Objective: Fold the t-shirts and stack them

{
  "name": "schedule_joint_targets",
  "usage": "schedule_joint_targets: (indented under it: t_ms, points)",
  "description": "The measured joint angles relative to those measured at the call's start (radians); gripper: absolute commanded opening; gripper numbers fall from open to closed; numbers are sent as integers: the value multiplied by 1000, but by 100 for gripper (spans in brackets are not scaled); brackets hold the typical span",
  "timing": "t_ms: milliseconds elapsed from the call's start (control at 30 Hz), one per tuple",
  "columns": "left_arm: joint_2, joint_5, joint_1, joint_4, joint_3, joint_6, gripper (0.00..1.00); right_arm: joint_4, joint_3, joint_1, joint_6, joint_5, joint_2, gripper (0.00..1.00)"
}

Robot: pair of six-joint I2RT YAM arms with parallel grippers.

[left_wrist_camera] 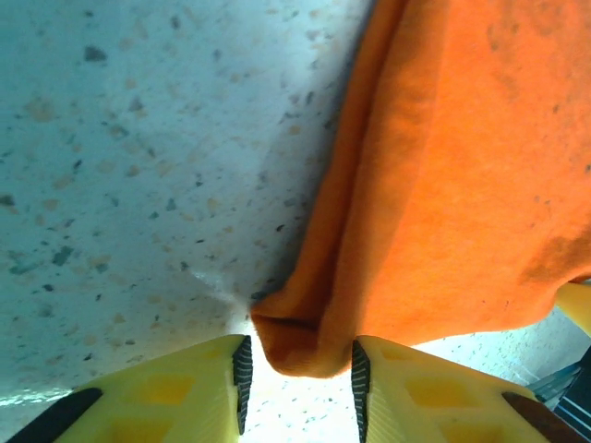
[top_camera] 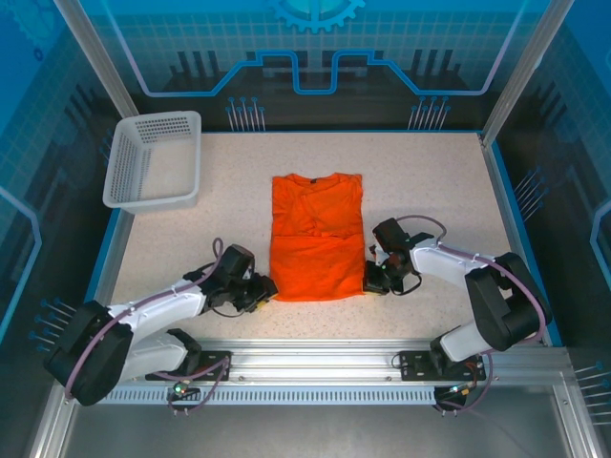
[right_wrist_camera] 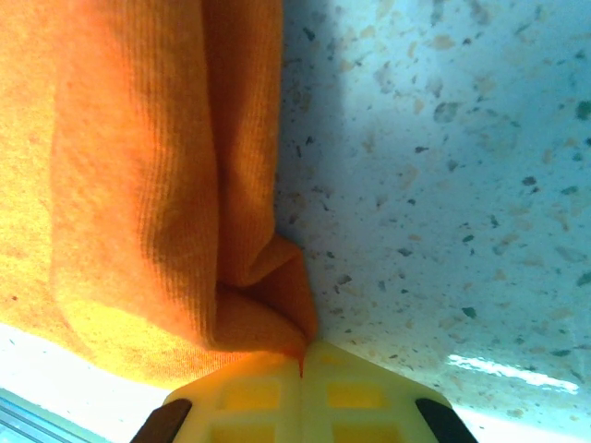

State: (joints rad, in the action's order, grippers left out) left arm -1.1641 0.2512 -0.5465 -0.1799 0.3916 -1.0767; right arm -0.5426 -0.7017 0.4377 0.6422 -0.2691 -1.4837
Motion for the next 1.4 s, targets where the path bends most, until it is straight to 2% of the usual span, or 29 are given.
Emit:
schedule_joint_targets:
  t_ms: [133, 267, 533, 833, 1000, 1167, 1400]
  points:
    - [-40, 2, -1, 25, -1, -6, 32, -3, 0, 0, 0, 0, 0, 0]
    - [-57, 4, 0, 28, -1, -8, 26, -11, 0, 0, -1, 0, 1, 0]
    - [-92, 7, 2, 28, 23, 13, 0, -27, 0, -1, -11, 1, 9, 0]
    - [-79, -12, -1, -87, 68, 119, 0, -70, -5, -7, -23, 27, 27, 0]
    - [-14, 1, -13, -166, 58, 171, 0, -49, 69, 8, -11, 9, 76, 0]
    - [114, 39, -29, -238, 3, 187, 0, -16, 159, 89, 44, -16, 176, 0]
    - [354, 114, -61, -378, -38, 156, 0, -19, 269, 260, 181, -2, 355, 0]
